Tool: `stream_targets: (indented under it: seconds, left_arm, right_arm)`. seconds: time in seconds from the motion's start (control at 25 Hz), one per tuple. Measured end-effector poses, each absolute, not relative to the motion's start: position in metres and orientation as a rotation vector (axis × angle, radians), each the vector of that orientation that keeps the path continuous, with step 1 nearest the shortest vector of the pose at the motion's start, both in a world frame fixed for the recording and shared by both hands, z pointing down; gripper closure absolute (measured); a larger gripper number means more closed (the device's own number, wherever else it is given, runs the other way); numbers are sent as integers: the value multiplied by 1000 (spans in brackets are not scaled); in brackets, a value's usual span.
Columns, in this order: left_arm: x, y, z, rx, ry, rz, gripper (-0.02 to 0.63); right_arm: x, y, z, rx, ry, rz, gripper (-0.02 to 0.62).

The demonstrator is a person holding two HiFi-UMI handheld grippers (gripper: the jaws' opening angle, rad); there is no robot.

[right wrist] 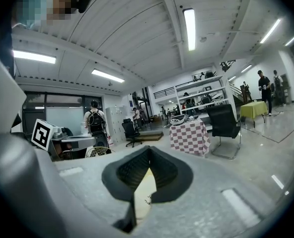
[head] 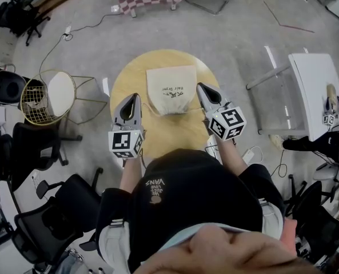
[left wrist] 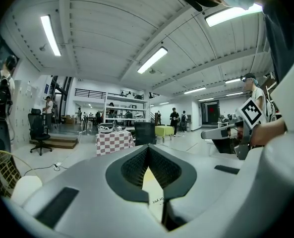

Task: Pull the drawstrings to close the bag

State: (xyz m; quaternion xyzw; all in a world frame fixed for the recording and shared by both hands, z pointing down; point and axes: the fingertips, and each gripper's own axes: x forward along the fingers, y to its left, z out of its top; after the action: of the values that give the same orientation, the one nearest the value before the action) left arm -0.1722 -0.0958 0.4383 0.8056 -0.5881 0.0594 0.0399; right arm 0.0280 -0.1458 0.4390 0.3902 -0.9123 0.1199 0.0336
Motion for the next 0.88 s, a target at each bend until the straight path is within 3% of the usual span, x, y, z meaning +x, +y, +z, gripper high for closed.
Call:
stream_targets:
  seconds: [0.88]
  left_arm:
    - [-165,-89,432,2500,-1802,219,594]
  right_arm:
    - [25,-139,439,1191,-2775,320,598]
